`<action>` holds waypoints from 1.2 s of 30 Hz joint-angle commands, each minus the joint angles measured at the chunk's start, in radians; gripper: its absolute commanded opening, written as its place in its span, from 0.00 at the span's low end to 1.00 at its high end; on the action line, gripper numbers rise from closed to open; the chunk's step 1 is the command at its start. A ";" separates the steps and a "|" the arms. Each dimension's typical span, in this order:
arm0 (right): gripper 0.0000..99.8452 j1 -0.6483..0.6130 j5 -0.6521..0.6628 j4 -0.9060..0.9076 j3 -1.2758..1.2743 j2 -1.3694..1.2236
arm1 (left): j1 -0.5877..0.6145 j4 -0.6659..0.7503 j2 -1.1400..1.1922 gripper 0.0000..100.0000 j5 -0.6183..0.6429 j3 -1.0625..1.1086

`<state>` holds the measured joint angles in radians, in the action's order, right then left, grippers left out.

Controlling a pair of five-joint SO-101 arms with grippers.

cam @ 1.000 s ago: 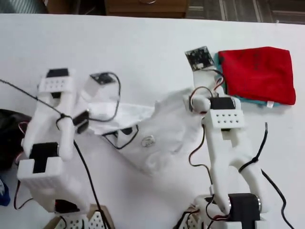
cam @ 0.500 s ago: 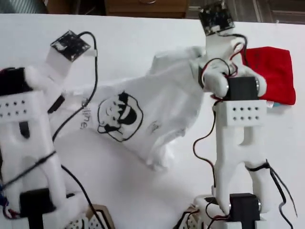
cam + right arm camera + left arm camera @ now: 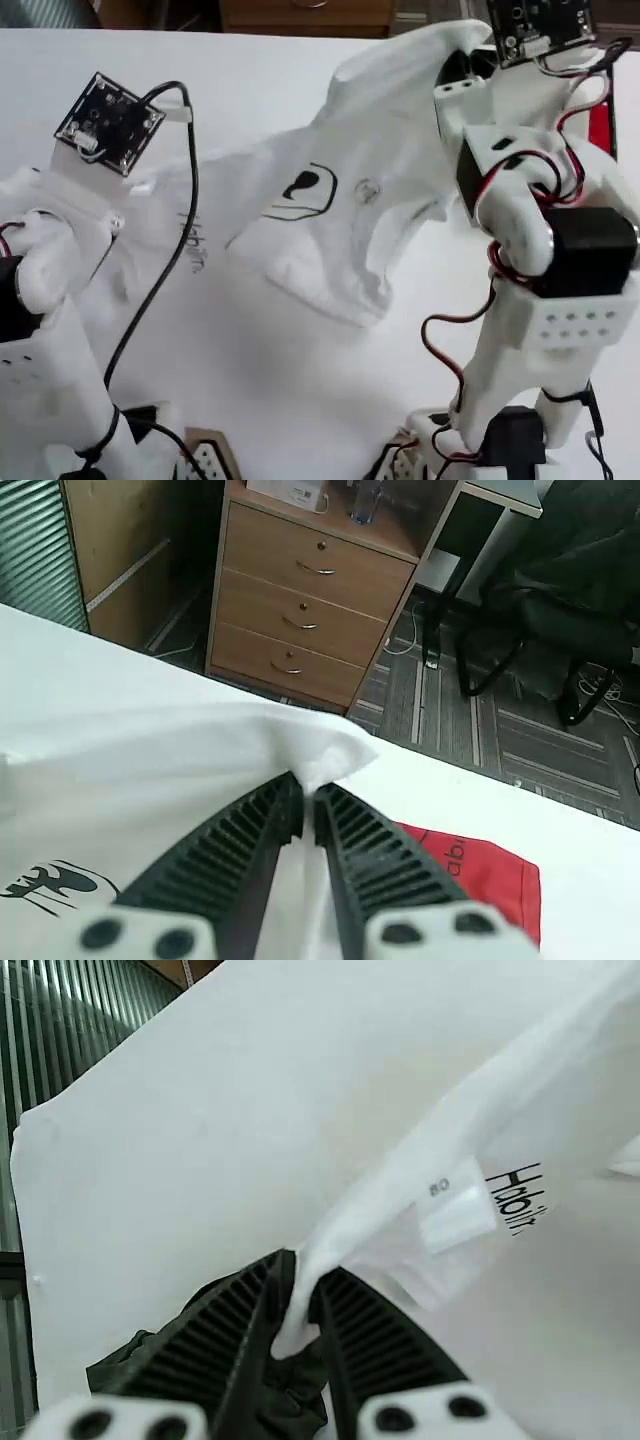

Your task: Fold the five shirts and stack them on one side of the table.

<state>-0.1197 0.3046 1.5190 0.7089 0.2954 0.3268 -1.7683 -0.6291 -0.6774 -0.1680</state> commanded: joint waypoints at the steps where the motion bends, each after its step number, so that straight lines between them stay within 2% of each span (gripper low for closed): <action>1: 0.02 -0.005 0.012 0.056 0.081 0.019 | 0.009 -0.002 -0.015 0.03 0.012 -0.036; 6: 0.02 -0.004 0.012 0.127 0.132 0.019 | 0.006 0.014 -0.020 0.03 0.015 -0.031; 16: 0.02 0.005 0.018 0.189 0.249 0.021 | -0.028 -0.012 -0.021 0.03 0.175 -0.035; 19: 0.02 0.005 0.101 0.177 0.295 0.018 | -0.031 -0.012 -0.021 0.03 0.206 -0.035; 25: 0.02 0.007 0.180 0.128 0.345 0.015 | -0.028 -0.012 -0.021 0.03 0.207 -0.039; 32: 0.02 0.070 0.172 0.068 0.345 0.015 | -0.029 -0.003 -0.009 0.03 0.173 -0.249; 36: 0.02 0.081 0.106 0.065 0.336 0.012 | -0.051 0.020 0.041 0.03 0.130 -0.266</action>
<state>-0.0568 0.4473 1.6157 1.0296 0.2969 0.3007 -1.7668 -0.6229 -0.5209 -0.3982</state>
